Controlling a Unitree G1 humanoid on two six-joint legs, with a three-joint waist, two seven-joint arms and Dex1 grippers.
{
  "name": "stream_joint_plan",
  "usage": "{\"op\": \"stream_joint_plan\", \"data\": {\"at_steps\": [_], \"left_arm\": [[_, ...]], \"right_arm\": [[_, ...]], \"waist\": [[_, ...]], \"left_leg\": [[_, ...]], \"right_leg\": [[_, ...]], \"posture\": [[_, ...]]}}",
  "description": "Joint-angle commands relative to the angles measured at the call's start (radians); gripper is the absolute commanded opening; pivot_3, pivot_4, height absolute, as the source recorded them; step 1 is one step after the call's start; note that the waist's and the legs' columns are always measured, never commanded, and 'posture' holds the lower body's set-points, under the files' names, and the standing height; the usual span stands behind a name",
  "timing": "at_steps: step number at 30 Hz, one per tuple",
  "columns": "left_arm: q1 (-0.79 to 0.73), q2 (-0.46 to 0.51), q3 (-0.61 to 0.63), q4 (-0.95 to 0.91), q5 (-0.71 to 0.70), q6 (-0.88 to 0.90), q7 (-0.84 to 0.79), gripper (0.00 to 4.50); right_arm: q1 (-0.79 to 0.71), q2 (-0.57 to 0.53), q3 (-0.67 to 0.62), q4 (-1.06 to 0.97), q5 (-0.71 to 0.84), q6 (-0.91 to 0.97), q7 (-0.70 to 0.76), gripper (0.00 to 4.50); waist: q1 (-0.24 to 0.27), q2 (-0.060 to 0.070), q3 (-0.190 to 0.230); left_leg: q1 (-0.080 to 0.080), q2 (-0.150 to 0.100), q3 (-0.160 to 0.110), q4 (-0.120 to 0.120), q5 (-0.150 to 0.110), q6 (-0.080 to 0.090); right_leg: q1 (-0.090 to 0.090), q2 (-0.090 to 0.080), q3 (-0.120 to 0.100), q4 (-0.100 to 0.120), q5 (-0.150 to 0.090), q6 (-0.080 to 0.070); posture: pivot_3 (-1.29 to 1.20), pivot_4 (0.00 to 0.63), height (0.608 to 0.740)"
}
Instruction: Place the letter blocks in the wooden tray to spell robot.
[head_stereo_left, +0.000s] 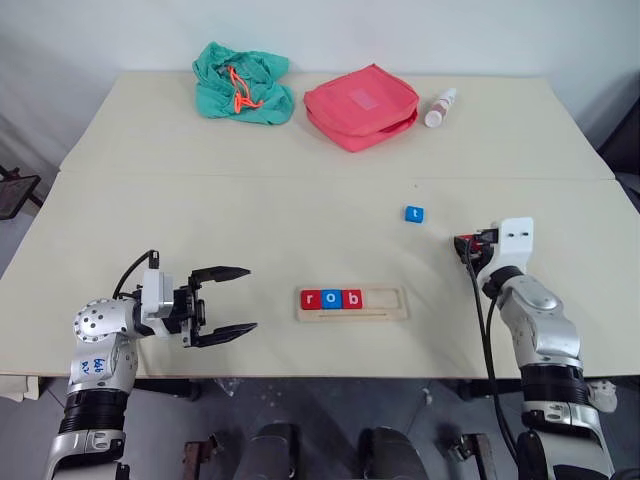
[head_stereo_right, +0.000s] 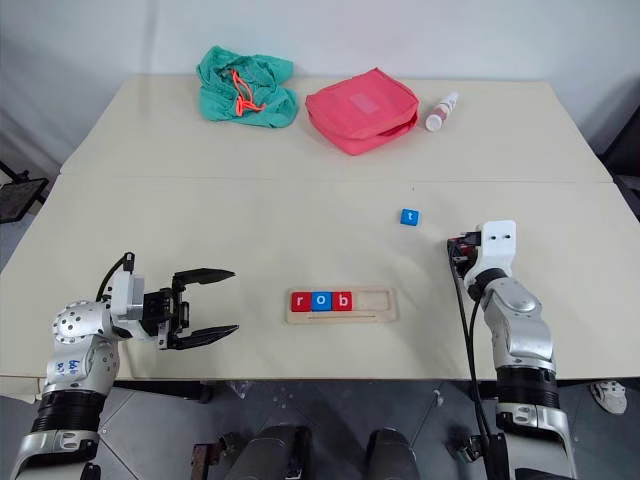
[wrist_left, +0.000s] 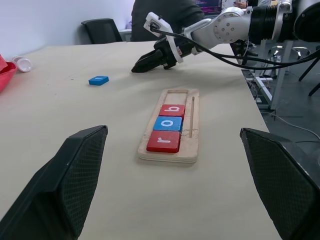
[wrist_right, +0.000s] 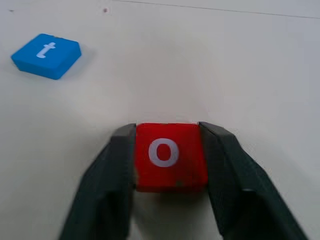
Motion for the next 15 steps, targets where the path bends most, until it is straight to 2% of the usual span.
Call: {"op": "stream_joint_plan", "data": {"at_steps": [1, 5, 8, 15], "left_arm": [[-0.015, 0.009, 0.004, 0.008, -0.022, -0.005, -0.026, 4.50], [-0.038, 0.004, 0.000, 0.037, -0.016, -0.010, -0.043, 4.50], [-0.054, -0.002, -0.006, 0.057, -0.013, -0.014, -0.052, 4.50], [-0.083, -0.016, -0.017, 0.086, -0.007, -0.019, -0.066, 4.50]], "right_arm": [[0.063, 0.011, -0.017, -0.151, 0.026, 0.053, -0.016, 1.47], [0.192, 0.039, 0.010, -0.468, 0.078, 0.189, -0.034, 1.47], [0.276, 0.068, 0.024, -0.631, 0.098, 0.282, -0.069, 1.47], [0.398, 0.125, 0.048, -0.785, 0.118, 0.387, -0.114, 1.47]], "waist": [[-0.002, 0.000, 0.000], [-0.002, 0.001, 0.000], [-0.002, 0.000, 0.000], [0.000, 0.000, 0.000]], "left_leg": [[0.000, 0.000, 0.000, 0.000, 0.000, 0.000], [0.000, 0.000, 0.001, -0.001, 0.000, 0.000], [0.000, 0.000, 0.002, -0.001, 0.000, 0.000], [0.000, 0.000, 0.002, -0.001, 0.000, 0.000]], "right_leg": [[0.000, 0.000, 0.000, 0.000, 0.000, 0.000], [-0.001, 0.000, 0.000, 0.000, 0.000, 0.000], [-0.002, 0.000, 0.001, 0.000, 0.000, 0.000], [-0.002, 0.000, 0.003, 0.000, 0.000, 0.000]], "posture": [[0.00, 0.150, 0.740], [0.00, 0.150, 0.740], [0.00, 0.150, 0.740], [0.00, 0.150, 0.740]]}}
